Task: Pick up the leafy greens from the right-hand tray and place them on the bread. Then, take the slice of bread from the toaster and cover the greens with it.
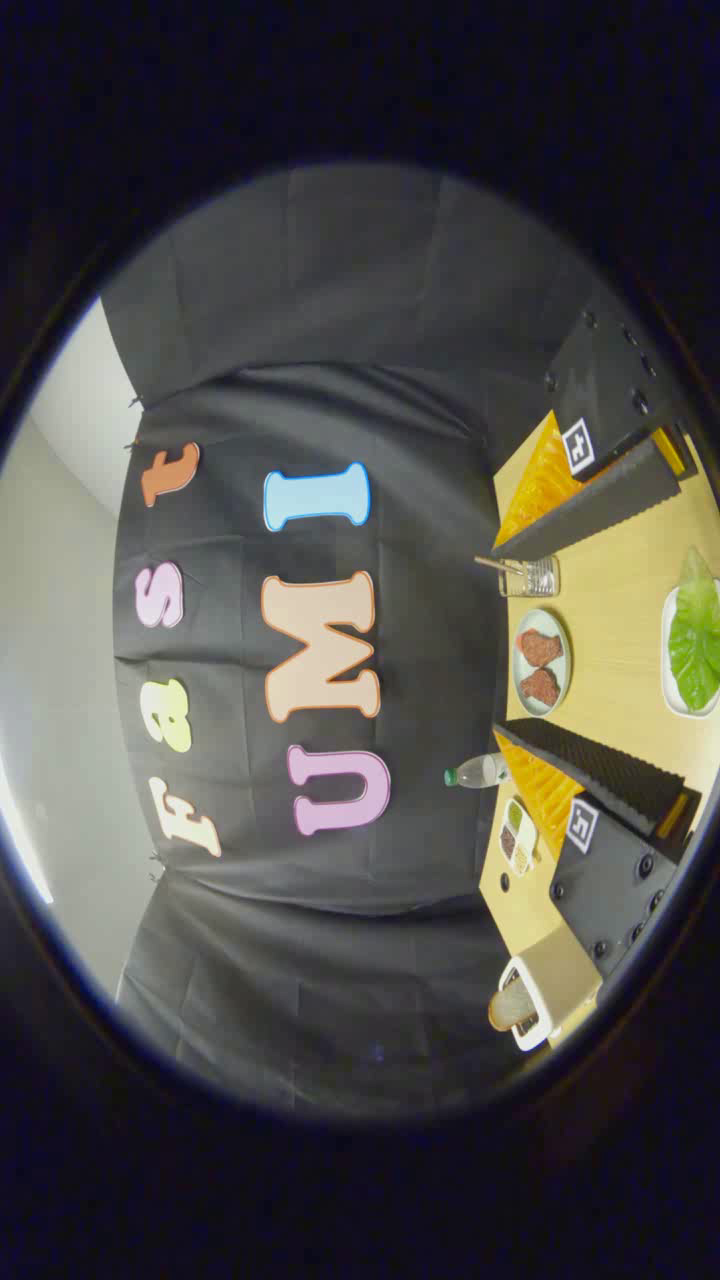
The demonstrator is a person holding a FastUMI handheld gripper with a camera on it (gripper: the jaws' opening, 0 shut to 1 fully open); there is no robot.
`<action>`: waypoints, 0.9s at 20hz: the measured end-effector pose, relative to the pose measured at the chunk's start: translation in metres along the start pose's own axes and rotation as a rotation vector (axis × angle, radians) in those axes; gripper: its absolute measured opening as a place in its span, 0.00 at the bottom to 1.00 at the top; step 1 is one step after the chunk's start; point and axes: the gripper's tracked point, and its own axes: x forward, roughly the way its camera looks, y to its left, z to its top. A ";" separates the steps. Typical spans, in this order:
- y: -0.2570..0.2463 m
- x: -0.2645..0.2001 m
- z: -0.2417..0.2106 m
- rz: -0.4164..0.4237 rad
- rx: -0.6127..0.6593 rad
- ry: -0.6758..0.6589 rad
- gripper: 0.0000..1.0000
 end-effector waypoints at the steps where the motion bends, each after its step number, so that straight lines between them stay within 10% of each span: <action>1: 0.000 -0.003 0.000 -0.004 0.008 0.004 1.00; 18: -0.060 -0.017 -0.049 -0.095 0.011 0.165 1.00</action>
